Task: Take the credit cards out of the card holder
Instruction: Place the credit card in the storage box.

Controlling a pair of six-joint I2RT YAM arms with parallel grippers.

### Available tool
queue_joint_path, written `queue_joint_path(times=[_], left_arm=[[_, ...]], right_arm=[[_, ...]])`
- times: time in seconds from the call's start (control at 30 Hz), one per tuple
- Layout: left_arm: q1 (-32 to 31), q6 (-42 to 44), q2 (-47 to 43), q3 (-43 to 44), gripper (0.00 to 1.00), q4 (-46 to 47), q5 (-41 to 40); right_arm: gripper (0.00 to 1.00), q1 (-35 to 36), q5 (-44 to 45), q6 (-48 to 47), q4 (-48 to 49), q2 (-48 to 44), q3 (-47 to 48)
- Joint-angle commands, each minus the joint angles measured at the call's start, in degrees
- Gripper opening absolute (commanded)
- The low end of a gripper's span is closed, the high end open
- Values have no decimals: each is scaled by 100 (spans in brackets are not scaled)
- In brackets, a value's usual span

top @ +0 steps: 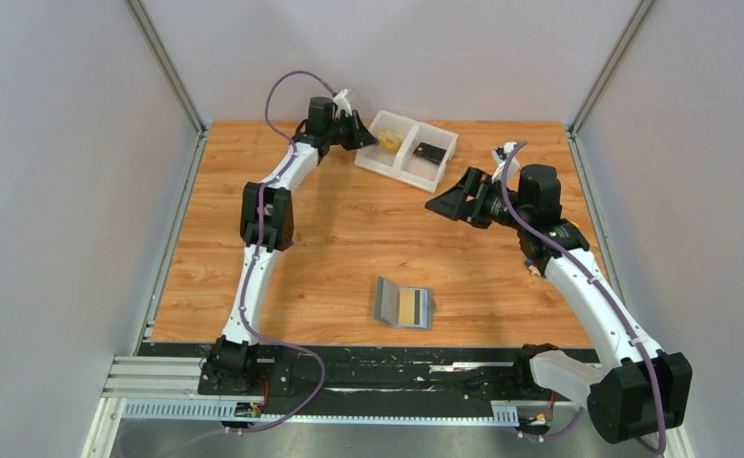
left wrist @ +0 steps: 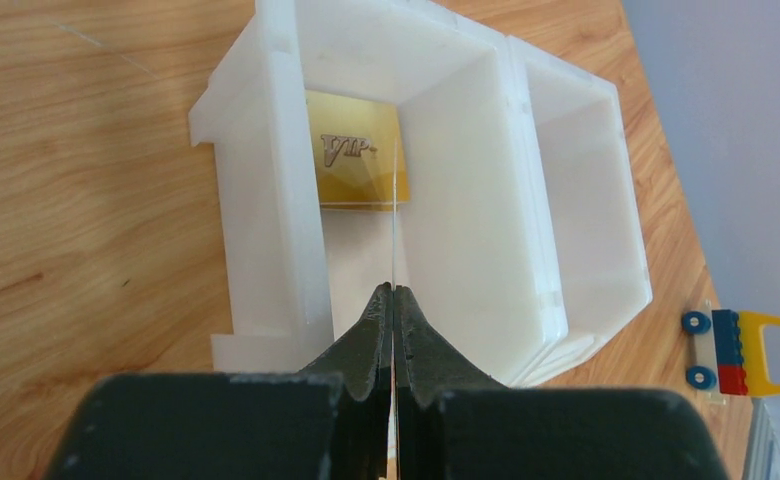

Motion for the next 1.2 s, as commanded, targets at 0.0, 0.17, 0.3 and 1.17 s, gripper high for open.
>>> queue_joint_path(times=[0.0, 0.17, 0.3, 1.17], left_arm=[[-1, -373, 154, 294, 0, 1015, 8], [-95, -342, 321, 332, 6, 1519, -247], [-139, -310, 324, 209, 42, 1856, -535], [-390, 588, -1915, -2008, 56, 775, -361]], right_arm=[[100, -14, 89, -133, 99, 111, 337], [100, -14, 131, -140, 45, 193, 496], [100, -12, 141, -151, -109, 196, 713], [100, 235, 1102, -46, -1241, -694, 640]])
